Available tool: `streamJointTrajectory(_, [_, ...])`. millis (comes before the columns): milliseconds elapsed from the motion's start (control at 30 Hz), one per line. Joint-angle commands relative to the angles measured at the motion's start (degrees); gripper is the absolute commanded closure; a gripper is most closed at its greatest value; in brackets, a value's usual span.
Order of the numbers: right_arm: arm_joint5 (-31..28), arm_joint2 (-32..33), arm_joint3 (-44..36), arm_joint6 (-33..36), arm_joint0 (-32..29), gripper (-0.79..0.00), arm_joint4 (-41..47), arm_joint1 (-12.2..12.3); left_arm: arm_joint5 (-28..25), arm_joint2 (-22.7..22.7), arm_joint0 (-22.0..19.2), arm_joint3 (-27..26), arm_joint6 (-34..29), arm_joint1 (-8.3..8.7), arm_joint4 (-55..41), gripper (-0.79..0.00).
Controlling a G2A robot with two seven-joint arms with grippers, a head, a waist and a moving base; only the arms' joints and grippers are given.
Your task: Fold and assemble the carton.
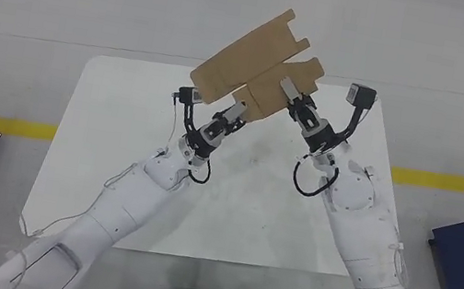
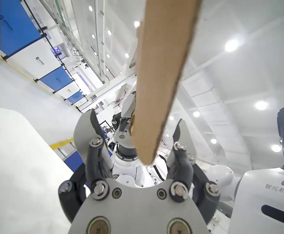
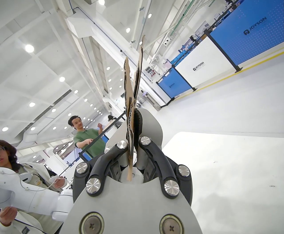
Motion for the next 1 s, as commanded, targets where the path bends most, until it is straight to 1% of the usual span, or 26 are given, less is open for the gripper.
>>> streamJointTrajectory(0, [-0.05,-0.03,0.26,0.18,0.02,0.0,0.29,0.01,0.01,-0.03,-0.18,0.23,0.18,-0.3,0.36,-0.329])
streamJointTrajectory(100, [-0.18,-0.05,0.55,0.37,0.1,0.0,0.7,0.02,0.01,-0.32,-0.25,0.55,0.37,-0.62,0.86,-0.24])
streamJointTrajectory(133, [-0.28,-0.09,0.65,0.47,0.16,0.0,0.85,0.02,0.01,-0.44,-0.26,0.66,0.37,-0.71,1.07,-0.185])
streamJointTrajectory(200, [-0.34,-0.25,1.0,0.71,0.34,0.0,1.01,0.01,0.01,-0.72,-0.22,0.74,0.38,-0.87,1.36,-0.12])
streamJointTrajectory(300, [-0.4,-0.53,1.57,0.85,0.71,0.0,1.52,-0.04,0.01,-1.3,-0.13,0.84,0.42,-1.07,1.73,0.0])
streamJointTrajectory(533, [-0.82,-1.58,3.12,1.98,2.11,0.0,2.65,-0.21,0.01,-2.58,0.05,1.08,0.86,-1.46,3.75,0.0])
streamJointTrajectory(900, [-1.51,-3.2,7.18,3.77,6.35,0.0,5.99,-0.68,0.01,-5.43,1.61,-0.19,2.04,-1.68,5.13,0.0])
streamJointTrajectory(933, [-1.46,-3.37,7.49,3.88,6.68,-0.049,6.06,-0.73,0.01,-5.71,1.74,-0.31,2.06,-1.68,5.2,0.0])
streamJointTrajectory(967, [-1.33,-3.51,7.81,3.9,6.97,-0.215,6.23,-0.78,0.01,-5.97,1.85,-0.4,2.08,-1.69,5.27,0.0])
